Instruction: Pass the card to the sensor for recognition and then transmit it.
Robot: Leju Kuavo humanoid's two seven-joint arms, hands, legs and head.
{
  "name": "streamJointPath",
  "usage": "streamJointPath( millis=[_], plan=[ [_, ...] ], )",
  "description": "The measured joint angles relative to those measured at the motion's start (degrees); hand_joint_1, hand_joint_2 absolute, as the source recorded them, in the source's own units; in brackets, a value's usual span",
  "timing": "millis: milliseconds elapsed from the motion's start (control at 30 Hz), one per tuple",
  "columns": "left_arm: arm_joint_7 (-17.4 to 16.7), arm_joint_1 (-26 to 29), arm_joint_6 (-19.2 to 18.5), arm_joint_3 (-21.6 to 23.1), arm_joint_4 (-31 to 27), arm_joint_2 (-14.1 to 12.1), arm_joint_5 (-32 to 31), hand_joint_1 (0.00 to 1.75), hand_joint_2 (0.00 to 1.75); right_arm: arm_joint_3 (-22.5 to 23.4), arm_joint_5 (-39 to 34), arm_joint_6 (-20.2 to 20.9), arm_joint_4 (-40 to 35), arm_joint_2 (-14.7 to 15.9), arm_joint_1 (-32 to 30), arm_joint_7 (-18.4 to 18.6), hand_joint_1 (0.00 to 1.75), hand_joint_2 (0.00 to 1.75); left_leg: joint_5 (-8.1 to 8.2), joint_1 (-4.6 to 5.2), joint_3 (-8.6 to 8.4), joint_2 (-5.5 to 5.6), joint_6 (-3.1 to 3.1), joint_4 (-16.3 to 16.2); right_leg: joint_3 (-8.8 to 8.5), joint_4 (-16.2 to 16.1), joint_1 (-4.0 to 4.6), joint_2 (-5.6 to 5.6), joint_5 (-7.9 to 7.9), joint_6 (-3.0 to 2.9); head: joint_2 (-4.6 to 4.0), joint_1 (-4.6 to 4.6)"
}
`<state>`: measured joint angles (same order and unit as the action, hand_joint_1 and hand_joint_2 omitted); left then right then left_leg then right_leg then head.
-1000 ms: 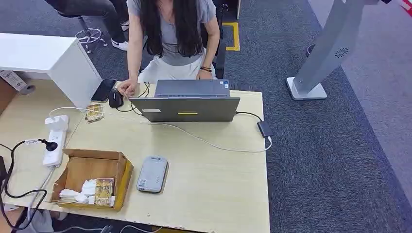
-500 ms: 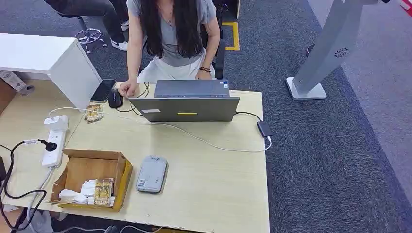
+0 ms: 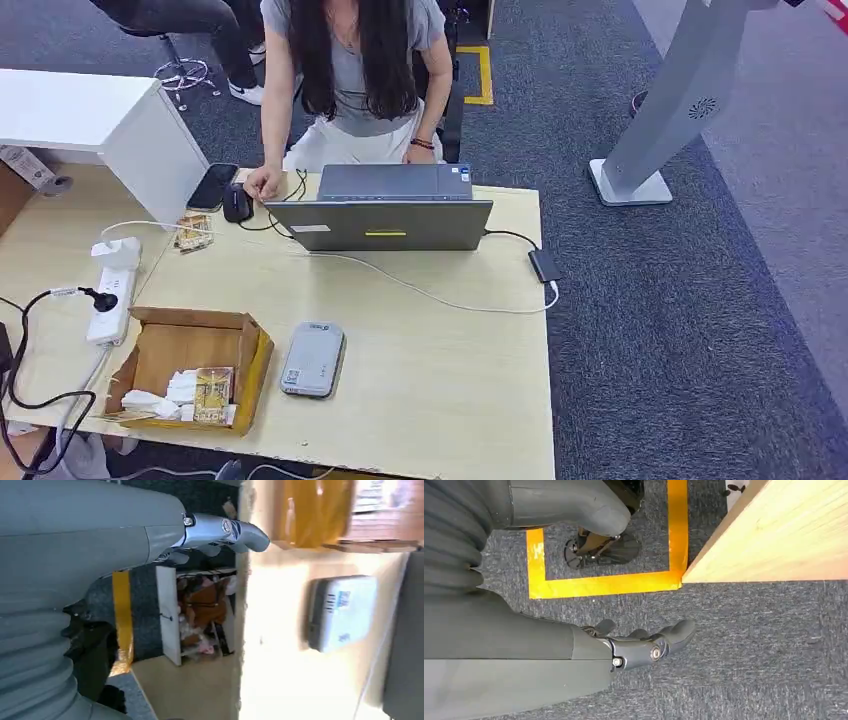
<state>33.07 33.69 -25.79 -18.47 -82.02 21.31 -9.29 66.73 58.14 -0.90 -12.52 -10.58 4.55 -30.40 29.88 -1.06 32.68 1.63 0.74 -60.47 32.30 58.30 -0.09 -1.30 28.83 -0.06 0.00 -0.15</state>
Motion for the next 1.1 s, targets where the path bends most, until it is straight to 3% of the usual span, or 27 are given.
streamJointPath(
  millis=[167,500,700,1100],
  plan=[
    [3.9,0.1,2.2,1.2,-2.7,0.0,0.4,0.0,1.75,0.7,-0.7,-0.1,0.0,0.0,0.1,0.0,0.0,1.75,0.0,0.0,0.0,0.0,0.0,0.0,0.0,0.0,0.0,0.0,0.0,0.0,0.0,0.0],
    [4.2,-0.5,11.8,-0.6,-13.8,-0.2,14.0,0.0,1.75,1.7,-1.1,-0.7,0.0,0.0,0.4,0.0,0.0,1.75,0.0,-0.01,-0.01,0.0,0.0,0.0,-0.01,0.0,0.01,0.0,0.0,0.0,0.0,0.0],
    [4.2,-0.6,15.8,-3.3,-20.2,-0.2,16.4,0.0,1.75,1.9,-1.1,-0.5,0.0,0.0,0.5,-0.2,0.0,1.75,0.0,-0.01,0.0,0.0,0.0,0.0,-0.01,0.0,0.01,0.0,0.0,0.0,0.0,0.0],
    [4.2,-1.2,17.7,-6.1,-25.4,-0.3,17.4,0.0,1.75,1.9,-0.7,-0.1,0.0,0.0,0.7,-0.2,0.0,1.75,0.0,0.0,0.0,0.0,0.0,0.0,0.0,0.0,0.0,0.0,0.0,0.0,0.0,-0.02]
  ],
)
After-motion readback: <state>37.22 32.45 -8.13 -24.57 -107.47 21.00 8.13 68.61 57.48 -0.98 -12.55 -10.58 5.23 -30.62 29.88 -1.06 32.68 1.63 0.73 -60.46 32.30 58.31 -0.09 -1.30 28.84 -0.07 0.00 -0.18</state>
